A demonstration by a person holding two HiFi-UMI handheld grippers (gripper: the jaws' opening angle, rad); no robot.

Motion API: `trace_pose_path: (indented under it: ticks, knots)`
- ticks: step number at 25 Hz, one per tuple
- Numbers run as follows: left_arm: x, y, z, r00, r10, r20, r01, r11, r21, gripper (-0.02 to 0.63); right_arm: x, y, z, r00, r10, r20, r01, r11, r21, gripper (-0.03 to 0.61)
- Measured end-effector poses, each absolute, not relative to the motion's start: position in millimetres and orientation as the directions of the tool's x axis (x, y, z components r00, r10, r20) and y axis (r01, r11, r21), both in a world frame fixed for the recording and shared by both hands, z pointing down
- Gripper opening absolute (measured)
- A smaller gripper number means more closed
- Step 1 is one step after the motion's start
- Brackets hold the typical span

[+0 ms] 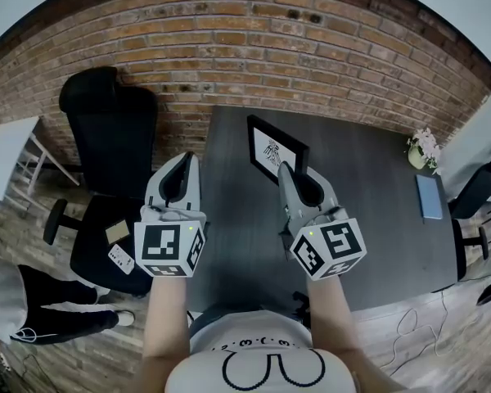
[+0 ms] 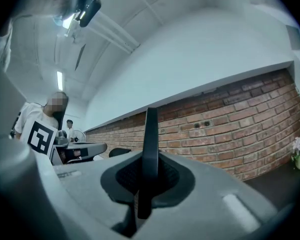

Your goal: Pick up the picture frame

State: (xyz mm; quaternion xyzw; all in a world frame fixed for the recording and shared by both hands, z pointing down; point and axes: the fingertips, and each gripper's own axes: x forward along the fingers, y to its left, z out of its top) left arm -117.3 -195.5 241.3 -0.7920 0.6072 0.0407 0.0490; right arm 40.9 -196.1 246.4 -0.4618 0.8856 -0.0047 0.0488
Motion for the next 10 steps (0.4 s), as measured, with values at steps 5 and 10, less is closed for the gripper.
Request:
trace_pose_path:
  ticks: [5,10]
  knots:
    - [-114.3,-195.5,239.7,0.262,-0.956,-0.132,-0.965,-0.259,-0.04,-0.002,40.6,-194.8,244.7,-0.562,-0.822,-0.09,-0.825,0.565,-0.007,0.014]
    - [-114.1,-195.6,235.8,0.264,-0.954,-0.145,-0.965,-0.259,-0.048,-0.002,38.0,-195.1,242.6,-0.56,-0.823,-0.095,-0.828,0.561,0.017,0.014]
